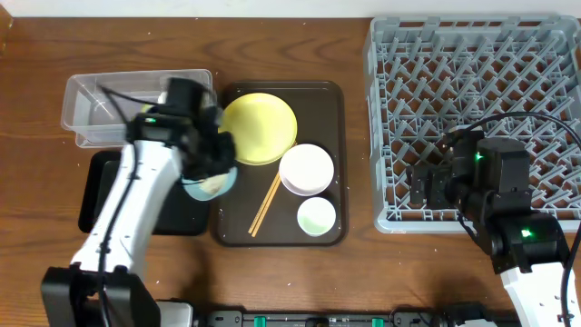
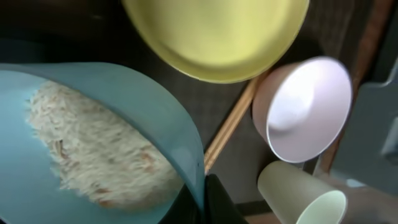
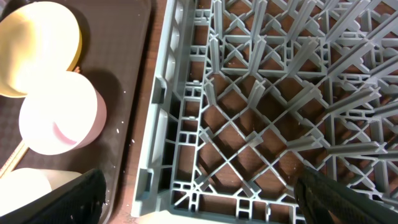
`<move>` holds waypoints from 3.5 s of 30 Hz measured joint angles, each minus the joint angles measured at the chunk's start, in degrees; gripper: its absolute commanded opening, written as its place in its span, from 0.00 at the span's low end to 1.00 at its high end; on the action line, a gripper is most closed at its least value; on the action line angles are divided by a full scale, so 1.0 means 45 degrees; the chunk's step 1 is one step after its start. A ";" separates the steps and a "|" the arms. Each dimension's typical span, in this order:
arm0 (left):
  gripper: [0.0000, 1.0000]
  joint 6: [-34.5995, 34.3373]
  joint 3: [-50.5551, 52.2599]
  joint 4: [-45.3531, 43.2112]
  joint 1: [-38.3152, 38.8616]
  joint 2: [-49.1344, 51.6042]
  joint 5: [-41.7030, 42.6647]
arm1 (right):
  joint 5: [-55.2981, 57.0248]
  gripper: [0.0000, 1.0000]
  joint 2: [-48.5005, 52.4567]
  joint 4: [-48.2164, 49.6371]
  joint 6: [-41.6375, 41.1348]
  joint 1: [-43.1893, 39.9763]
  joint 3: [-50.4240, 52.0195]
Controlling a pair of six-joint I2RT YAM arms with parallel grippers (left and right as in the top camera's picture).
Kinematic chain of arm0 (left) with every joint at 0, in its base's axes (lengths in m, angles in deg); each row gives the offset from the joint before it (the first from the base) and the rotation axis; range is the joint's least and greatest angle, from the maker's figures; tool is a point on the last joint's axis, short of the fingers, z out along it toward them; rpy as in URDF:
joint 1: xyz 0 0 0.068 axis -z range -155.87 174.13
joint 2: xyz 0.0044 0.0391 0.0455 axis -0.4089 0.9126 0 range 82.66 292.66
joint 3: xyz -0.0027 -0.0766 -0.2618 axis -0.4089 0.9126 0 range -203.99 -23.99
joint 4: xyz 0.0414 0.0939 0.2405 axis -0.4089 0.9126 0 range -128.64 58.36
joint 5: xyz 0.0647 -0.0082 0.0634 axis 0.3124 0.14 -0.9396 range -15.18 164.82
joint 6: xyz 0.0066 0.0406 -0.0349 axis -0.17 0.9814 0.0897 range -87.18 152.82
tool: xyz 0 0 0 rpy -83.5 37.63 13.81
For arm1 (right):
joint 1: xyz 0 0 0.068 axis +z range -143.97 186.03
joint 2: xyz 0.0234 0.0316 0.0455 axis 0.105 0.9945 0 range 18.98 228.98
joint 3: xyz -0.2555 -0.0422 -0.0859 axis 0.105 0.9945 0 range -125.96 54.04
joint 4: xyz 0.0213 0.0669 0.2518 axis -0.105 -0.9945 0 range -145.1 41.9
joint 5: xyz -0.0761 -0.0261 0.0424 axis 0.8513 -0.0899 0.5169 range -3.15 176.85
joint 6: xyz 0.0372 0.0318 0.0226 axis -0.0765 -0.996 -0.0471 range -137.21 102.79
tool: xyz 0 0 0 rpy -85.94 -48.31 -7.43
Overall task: Sort waste into correct bins and load items into the dishwasher rack
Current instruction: 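Grasp the blue bowl of rice with the left gripper and lift, then tip the blue bowl over the black tray to pour out rice, then return the empty blue bowl to the brown tray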
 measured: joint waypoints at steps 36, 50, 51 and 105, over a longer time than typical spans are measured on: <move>0.06 0.5051 0.1219 0.1078 -0.9442 0.4221 1.4411 | 0.0000 0.95 0.0000 -0.0092 0.0000 0.0000 0.0000; 0.06 0.4702 0.1219 -0.0534 -0.9593 0.4221 1.3114 | 0.0000 0.95 0.0000 -0.0092 0.0000 0.0005 0.0000; 0.06 0.4333 0.1219 -0.0656 -0.9593 0.4221 1.2798 | 0.0000 0.95 0.0000 -0.0092 0.0005 0.0000 0.0000; 0.06 0.2885 0.1219 -0.0500 -0.0957 -0.0913 0.3356 | 0.0010 0.94 0.0000 -0.0233 0.0000 0.0005 0.0000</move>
